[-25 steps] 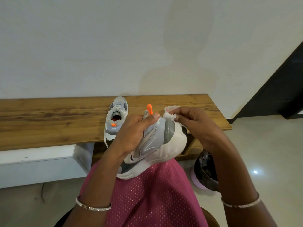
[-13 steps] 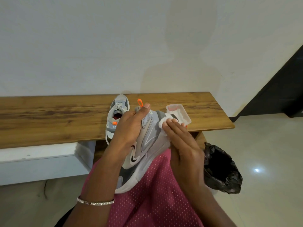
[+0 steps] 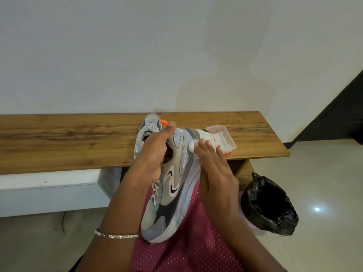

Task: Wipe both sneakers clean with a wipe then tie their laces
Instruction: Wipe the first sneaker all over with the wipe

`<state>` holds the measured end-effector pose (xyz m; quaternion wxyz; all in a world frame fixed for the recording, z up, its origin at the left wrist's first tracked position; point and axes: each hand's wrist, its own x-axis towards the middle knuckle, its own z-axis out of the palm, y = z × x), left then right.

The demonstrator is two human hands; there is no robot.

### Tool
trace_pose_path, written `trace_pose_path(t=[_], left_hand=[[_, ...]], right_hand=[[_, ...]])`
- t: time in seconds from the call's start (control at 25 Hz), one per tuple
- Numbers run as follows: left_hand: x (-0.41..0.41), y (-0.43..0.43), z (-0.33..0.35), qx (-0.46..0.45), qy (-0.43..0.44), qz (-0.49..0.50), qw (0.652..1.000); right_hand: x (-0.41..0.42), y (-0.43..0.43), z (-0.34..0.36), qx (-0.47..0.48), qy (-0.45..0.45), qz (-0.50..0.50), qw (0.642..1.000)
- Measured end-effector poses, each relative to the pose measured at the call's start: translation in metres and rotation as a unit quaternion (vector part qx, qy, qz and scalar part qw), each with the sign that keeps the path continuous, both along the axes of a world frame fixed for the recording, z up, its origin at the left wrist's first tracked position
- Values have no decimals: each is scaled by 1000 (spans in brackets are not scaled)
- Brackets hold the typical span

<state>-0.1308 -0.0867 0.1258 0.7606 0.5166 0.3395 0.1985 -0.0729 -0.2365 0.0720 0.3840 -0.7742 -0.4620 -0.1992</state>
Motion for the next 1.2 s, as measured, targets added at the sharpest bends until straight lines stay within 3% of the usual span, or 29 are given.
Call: trace_pose_path(t=[0.16,0.36,0.52,0.88,1.08,1.2], left_hand=[[0,2,-2,-25,17,-1,1000],[0,-6,5,26,23,-79,996],[-2,-11,7,78,9,-103,992],[-1,-8,8,-8,5,-76,997],[-4,-13,5,-5,-10,-106,994],[-5,-5,2,-21,-10,-101,995]], right_hand=[[-16,-4,-17,20,-61,-25,998],[21,19,23,70,45,2,997],[25,31,41,74,46,29,996],[-16,16,8,21,-65,48,997],[18,36,36,69,3,30,997],[5,29,24,47,-18,42,998]])
